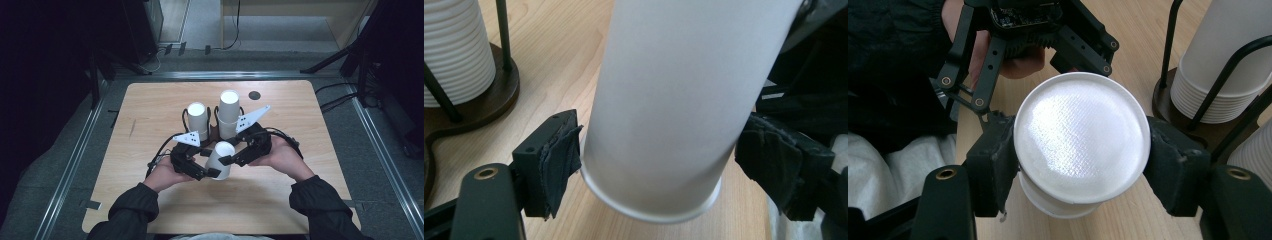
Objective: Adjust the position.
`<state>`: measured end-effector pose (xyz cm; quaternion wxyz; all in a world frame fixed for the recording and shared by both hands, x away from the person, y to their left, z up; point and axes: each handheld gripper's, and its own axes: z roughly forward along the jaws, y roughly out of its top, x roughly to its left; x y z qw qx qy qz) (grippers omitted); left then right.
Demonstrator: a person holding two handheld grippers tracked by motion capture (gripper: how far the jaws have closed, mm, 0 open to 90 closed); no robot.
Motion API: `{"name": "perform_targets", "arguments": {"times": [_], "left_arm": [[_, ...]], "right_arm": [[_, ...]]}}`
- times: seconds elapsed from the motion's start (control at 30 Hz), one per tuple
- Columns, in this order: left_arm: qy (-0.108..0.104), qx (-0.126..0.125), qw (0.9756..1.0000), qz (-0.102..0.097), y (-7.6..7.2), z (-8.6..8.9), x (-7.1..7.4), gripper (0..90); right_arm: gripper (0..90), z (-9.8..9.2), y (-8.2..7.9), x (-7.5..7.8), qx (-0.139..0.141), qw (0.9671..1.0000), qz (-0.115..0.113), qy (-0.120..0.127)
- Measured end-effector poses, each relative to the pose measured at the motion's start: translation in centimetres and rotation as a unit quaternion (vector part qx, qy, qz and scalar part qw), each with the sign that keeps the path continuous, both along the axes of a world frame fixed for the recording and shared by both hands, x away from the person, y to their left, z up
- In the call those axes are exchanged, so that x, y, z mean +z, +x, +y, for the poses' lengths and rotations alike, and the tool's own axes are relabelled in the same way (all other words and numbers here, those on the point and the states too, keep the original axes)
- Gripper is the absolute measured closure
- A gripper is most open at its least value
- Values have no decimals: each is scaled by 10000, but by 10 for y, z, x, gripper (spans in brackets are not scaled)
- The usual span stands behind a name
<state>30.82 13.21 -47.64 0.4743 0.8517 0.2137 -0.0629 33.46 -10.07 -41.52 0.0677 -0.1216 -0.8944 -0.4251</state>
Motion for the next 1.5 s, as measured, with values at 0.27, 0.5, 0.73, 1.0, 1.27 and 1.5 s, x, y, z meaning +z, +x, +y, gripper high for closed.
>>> {"name": "perform_targets", "arguments": {"times": [0.27, 0.5, 0.73, 1.0, 1.27, 1.5], "left_arm": [[-22, -118, 9999, -90, -2, -1, 0, 208], [-87, -215, 9996, -174, -4, 0, 1, 236], [-35, -230, 9993, -283, -7, -1, 2, 262], [54, -263, 9993, -277, -6, 0, 5, 282], [309, -291, 9987, -277, -2, 6, 13, 282], [736, -413, 9957, -374, 3, 5, 22, 281]], "right_arm": [[352, 6, -2, -1, 100, 9999, 45, 46], [352, 5, -1, -1, 103, 9998, 134, 110], [354, 5, -2, -3, 121, 9997, 177, 138], [347, 5, -1, -4, 117, 9996, 201, 158], [246, -2, -1, -6, -40, 9998, 63, 188], [249, -16, -6, -15, -181, 9996, -57, 224]]}}
